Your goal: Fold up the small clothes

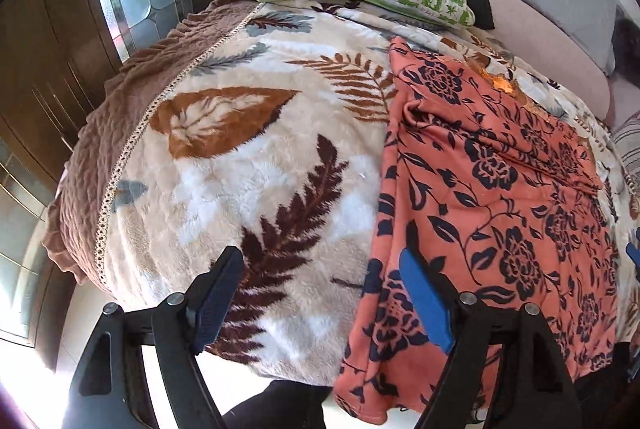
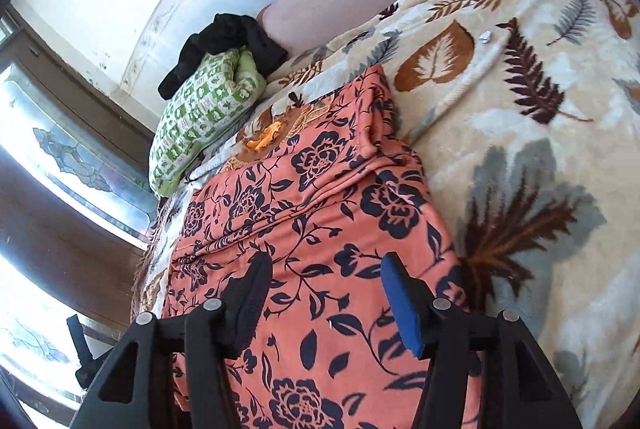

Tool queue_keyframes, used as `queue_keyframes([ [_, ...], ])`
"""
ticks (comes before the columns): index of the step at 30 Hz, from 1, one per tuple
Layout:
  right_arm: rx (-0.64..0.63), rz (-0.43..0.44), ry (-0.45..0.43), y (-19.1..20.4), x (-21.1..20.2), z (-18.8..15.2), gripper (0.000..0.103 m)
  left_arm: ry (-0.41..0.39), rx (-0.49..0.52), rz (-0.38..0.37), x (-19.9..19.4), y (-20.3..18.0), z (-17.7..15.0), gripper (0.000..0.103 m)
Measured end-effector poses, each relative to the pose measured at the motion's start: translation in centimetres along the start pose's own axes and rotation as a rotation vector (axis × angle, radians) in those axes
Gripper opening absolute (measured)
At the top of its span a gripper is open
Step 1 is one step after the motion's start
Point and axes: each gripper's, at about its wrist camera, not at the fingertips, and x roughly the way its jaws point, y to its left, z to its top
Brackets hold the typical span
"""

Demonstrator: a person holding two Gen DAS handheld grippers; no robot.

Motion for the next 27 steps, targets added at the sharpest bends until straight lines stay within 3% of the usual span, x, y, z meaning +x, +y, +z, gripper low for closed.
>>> queue_keyframes([
  [6,0.037,-0.014,0.020,-2.2,-3.6,-2.1,0.061,0.103,0.045,-0.021,1.4,-1.9,-2.1,0.065],
  [8,0.029,-0.028,0.045,-2.7,-4.4,-3.0,0.061,0.148,0.066,-0.065,2.1,-2.5,-3.0,0.042],
  [11,0.017,-0.045,0.084,-3.4,-5.0,-4.2,0.061,0.189,0.097,-0.096,3.0,-3.2,-4.1,0.028],
  [15,0.031,-0.067,0.108,-4.6,-5.5,-5.1,0.061,0.168,0.133,-0.102,2.7,-3.6,-4.5,0.029],
  [16,0.031,-0.073,0.115,-4.8,-5.5,-5.2,0.061,0.176,0.129,-0.109,2.7,-3.5,-4.6,0.039],
  [17,0.030,-0.077,0.122,-4.9,-5.5,-5.3,0.061,0.188,0.124,-0.117,2.8,-3.5,-4.7,0.056],
  [18,0.028,-0.081,0.132,-5.1,-5.4,-5.5,0.061,0.191,0.123,-0.123,2.9,-3.3,-4.5,0.062],
  [19,0.027,-0.086,0.146,-5.3,-5.3,-5.7,0.061,0.187,0.127,-0.125,2.9,-3.4,-4.7,0.066],
  [22,0.025,-0.104,0.214,-5.9,-4.3,-7.0,0.061,0.207,0.154,-0.134,3.2,-3.7,-5.2,0.066],
  [24,0.020,-0.112,0.268,-5.9,-3.5,-8.2,0.061,0.198,0.162,-0.124,3.2,-3.8,-5.5,0.057],
  [26,-0.047,-0.141,0.262,-4.8,-3.4,-9.4,0.062,0.190,0.154,-0.120,3.1,-3.6,-5.5,0.033],
  [27,-0.094,-0.165,0.270,-4.0,-3.3,-9.8,0.059,0.189,0.137,-0.135,3.2,-3.5,-5.3,0.025],
])
